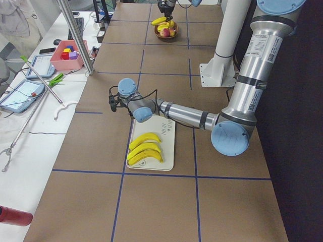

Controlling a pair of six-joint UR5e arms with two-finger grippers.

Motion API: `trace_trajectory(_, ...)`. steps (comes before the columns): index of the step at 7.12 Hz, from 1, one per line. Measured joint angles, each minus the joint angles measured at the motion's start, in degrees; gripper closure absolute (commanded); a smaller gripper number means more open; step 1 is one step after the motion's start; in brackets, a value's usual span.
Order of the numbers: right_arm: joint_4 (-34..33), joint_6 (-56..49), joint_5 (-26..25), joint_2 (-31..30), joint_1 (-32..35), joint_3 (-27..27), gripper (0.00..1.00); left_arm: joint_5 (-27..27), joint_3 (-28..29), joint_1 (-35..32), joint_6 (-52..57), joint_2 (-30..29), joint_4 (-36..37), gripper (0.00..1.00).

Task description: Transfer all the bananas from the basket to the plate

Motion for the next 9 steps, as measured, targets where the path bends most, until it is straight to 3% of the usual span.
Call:
trace_trajectory(4, 0.33, 16.61, 8.15, 19.19, -1.15, -6.48, 1.0, -0.06, -0.55, 0.04, -1.52, -2.37, -0.11, 0.0)
trace_trajectory(6, 2.04, 24.81, 9.08, 25.47, -3.41, -7.83, 1.0, 0.79, -0.67, 1.07, -5.96, -6.7, -0.52, 0.0)
trace_trajectory(9, 24.09, 36.27, 7.52, 28.9, -7.42, -20.07, 1.0, 4.69, -0.98, 6.7, -7.39, -11.67, -5.0, 0.01)
